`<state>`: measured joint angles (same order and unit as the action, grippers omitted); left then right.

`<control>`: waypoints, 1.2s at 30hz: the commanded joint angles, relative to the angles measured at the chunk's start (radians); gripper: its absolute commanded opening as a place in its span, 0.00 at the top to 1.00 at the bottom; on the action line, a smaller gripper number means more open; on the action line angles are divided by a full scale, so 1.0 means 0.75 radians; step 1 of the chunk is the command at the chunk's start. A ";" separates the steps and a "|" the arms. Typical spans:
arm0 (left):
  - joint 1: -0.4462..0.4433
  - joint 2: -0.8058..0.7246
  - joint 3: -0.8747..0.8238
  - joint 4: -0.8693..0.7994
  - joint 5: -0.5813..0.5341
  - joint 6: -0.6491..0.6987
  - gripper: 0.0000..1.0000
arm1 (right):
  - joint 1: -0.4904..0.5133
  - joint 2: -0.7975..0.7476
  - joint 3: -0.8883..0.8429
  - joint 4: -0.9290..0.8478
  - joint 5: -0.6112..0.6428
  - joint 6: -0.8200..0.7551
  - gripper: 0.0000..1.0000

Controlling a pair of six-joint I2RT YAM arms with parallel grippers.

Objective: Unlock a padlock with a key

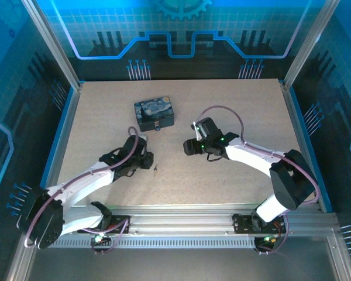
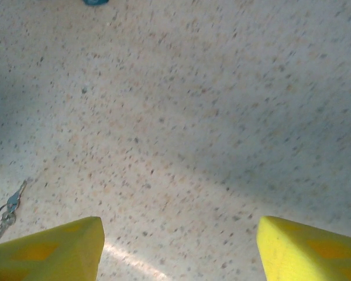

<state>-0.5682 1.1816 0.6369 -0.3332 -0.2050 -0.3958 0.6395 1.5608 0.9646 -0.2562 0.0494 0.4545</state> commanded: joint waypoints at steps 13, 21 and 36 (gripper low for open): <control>-0.182 0.314 0.056 0.055 -0.104 -0.077 0.69 | 0.136 -0.019 -0.106 0.033 -0.025 0.140 0.34; -0.184 0.375 0.056 0.097 -0.134 -0.068 0.71 | 0.138 -0.042 -0.106 0.020 -0.006 0.145 0.36; -0.184 0.379 0.022 0.114 -0.057 -0.068 0.80 | 0.139 -0.049 -0.106 0.040 -0.051 0.184 0.39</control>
<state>-0.6979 1.4673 0.6609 -0.2554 -0.2756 -0.4438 0.7326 1.5520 0.8932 -0.2417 0.0360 0.5674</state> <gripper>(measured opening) 0.198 0.615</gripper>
